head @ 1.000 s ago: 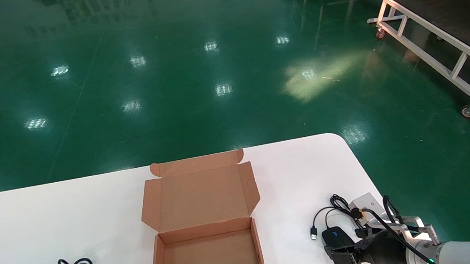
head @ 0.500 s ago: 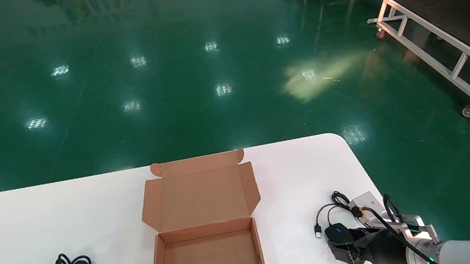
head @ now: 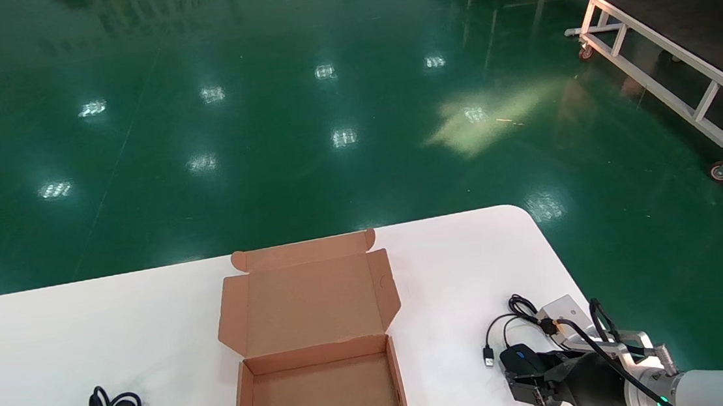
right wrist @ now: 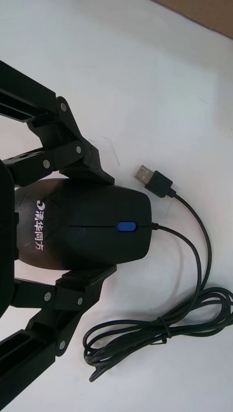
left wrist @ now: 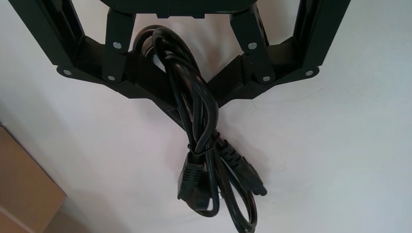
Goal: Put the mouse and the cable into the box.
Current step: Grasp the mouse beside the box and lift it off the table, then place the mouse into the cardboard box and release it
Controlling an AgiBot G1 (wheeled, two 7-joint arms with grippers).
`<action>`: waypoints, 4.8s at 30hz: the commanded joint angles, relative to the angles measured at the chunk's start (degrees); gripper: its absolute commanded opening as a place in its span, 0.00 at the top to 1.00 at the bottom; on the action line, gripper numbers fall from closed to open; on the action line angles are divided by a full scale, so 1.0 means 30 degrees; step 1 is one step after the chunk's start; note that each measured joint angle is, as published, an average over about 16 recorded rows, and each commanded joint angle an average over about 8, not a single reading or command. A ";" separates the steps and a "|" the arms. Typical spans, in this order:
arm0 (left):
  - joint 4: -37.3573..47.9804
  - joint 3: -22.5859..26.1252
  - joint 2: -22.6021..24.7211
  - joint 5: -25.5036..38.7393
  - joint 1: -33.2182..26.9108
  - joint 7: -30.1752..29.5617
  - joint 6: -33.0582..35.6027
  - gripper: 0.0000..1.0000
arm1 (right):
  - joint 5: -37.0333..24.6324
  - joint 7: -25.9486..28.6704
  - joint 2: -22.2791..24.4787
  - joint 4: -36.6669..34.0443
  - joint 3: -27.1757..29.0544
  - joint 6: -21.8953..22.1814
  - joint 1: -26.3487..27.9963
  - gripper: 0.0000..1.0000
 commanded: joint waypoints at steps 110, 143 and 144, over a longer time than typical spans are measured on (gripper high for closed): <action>-0.5936 -0.4234 -0.7121 0.2249 0.0857 0.6130 0.6566 1.00 | 2.1883 -2.0786 0.0247 0.0624 -0.8353 0.1074 0.6269 1.00; -0.3984 0.1920 -0.6881 0.5187 -0.5528 0.2759 0.9003 1.00 | 1.9535 -2.1892 -0.0850 -0.0657 -0.8854 0.5608 0.4933 1.00; -0.3885 0.2067 -0.6839 0.5291 -0.5706 0.2648 0.9082 1.00 | 1.9439 -2.1870 -0.0974 -0.0724 -0.8927 0.5802 0.4907 1.00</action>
